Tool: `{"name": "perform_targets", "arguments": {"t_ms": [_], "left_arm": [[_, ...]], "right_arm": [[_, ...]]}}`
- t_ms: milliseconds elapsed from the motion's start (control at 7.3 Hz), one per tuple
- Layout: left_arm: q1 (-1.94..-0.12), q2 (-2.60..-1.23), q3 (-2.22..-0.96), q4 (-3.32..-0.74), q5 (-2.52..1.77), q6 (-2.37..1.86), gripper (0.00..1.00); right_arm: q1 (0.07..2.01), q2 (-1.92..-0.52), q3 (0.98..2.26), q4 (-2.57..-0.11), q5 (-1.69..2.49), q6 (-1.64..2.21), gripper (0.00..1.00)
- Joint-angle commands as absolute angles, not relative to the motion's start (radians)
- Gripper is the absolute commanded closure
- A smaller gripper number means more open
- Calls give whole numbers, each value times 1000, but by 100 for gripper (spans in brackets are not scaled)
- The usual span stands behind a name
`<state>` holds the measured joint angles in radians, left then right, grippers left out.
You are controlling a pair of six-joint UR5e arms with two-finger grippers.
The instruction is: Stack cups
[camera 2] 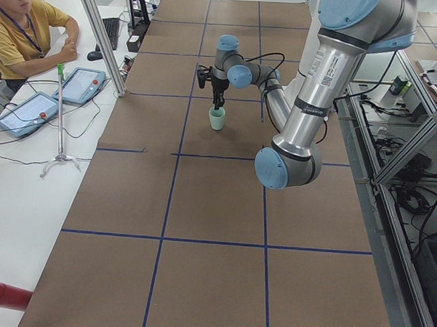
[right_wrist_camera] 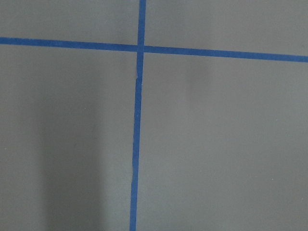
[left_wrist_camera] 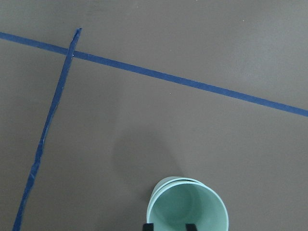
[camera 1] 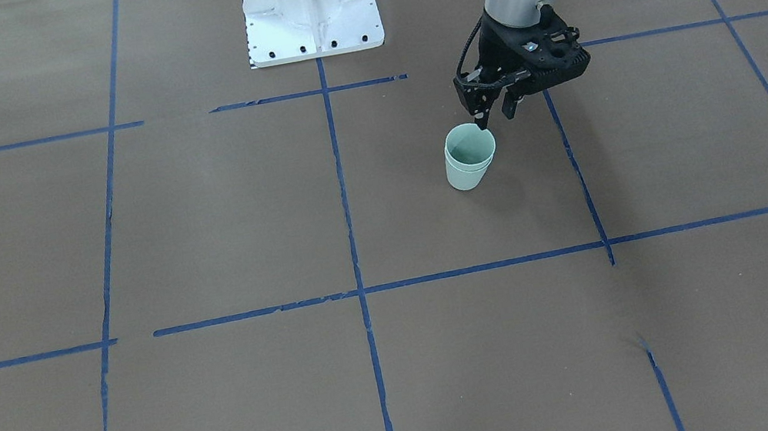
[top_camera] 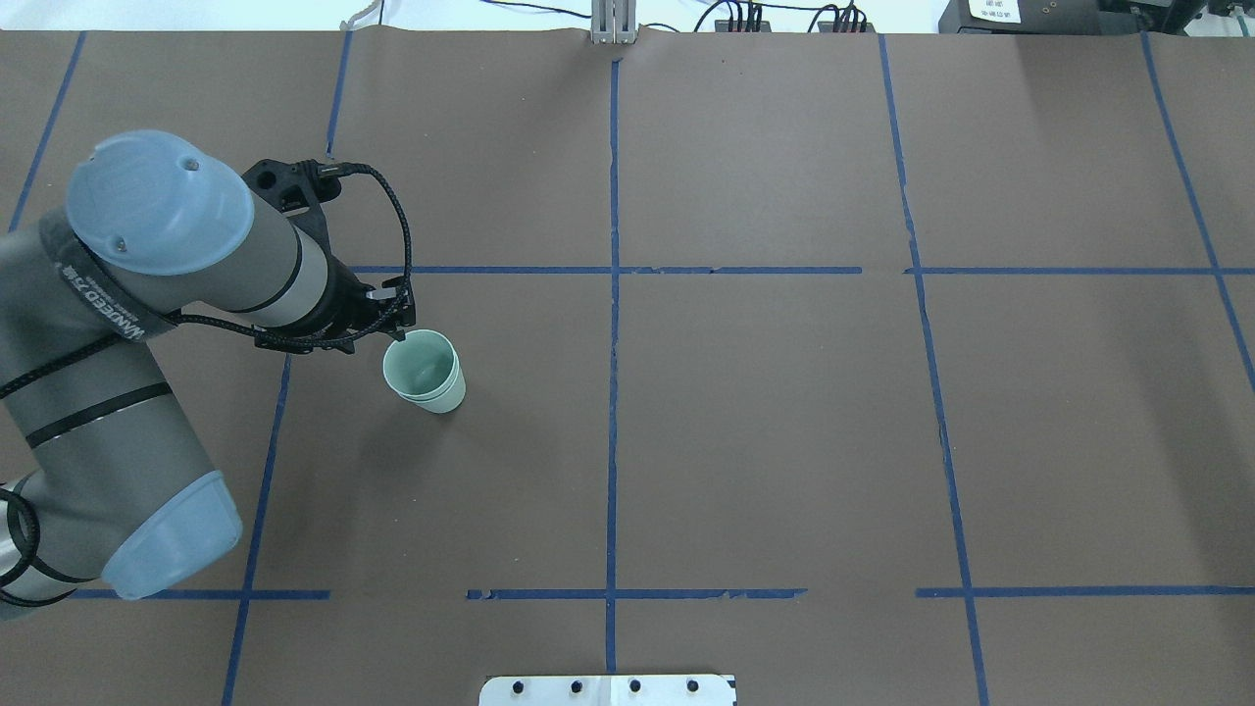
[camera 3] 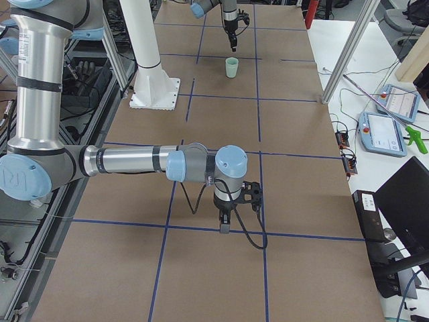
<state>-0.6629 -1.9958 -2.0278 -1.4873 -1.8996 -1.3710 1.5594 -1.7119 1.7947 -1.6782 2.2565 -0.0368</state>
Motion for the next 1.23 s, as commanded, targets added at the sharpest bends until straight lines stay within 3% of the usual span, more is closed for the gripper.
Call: {"name": "perform_targets", "arguments": {"t_ms": [0,411,685,1096], "left_arm": [[-684,-1979,-2057,-1489,-1910,-1362,0],[-932,-1812,-2060,-1490,-2080,-904,0],[-1143,-1624,-2043,-1488,-2171,-432,0],[-1438,-1441,-1897,-1491,-2195,97,0]], "right_arm": [[1560,-1712,1795,-1678,2256,-37,0],[1559,-1712,1795,-1678,2256,-37,0],[1560,-1712,1795,-1678,2256,-37,0],[1560,-1712,1795,-1678,2256,-37,0]]}}
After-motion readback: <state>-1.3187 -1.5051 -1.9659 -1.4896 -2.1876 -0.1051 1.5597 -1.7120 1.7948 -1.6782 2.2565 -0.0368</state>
